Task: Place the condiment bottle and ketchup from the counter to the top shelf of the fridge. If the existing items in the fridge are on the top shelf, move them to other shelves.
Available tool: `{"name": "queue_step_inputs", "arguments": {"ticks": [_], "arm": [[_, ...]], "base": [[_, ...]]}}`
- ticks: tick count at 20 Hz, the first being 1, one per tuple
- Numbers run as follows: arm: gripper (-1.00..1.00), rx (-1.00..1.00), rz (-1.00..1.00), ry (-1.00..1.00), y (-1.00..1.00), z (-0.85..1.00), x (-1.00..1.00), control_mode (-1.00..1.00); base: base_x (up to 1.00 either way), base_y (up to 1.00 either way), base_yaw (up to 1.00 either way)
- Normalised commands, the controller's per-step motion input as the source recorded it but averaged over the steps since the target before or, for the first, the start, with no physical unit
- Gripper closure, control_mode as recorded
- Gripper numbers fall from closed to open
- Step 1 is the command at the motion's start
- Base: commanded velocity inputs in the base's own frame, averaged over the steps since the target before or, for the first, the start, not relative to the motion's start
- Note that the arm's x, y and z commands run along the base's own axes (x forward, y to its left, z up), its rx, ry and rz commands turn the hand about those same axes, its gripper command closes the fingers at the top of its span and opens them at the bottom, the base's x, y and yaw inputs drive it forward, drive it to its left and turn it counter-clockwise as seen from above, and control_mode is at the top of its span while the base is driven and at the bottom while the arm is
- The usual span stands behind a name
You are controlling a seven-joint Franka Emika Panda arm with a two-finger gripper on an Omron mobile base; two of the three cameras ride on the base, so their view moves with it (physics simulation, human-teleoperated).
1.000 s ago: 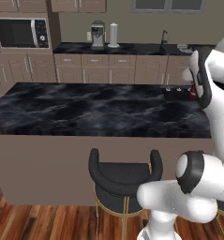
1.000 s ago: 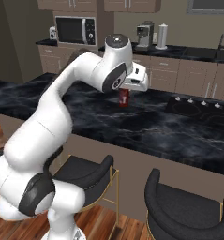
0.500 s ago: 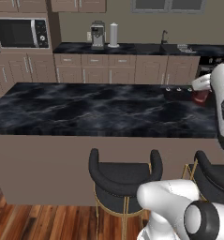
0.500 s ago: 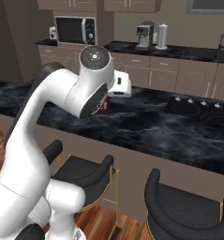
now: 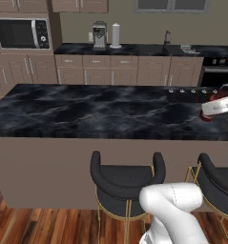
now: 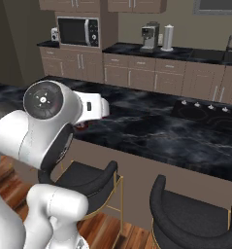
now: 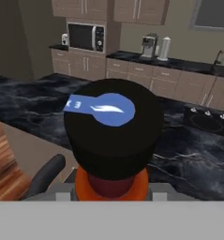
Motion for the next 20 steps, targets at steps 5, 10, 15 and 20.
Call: {"name": "queue_step_inputs", "arguments": {"ticks": [5,10,15,20], "arm": [[1.0,-0.12,0.0,0.0,0.41,0.02,-1.0,-1.0],[1.0,-0.07,-0.01,0.0,0.07,0.0,-1.0,-1.0],[1.0,0.0,-0.02,-0.01,-0.01,0.0,-0.2,1.0],[1.0,0.0,0.0,0.0,0.0,0.0,0.0,1.0]], "base": [[0.0,0.0,0.0],[0.0,0.0,0.0],[-0.75,-0.29,-0.37],[-0.26,-0.25,-0.76]]}}
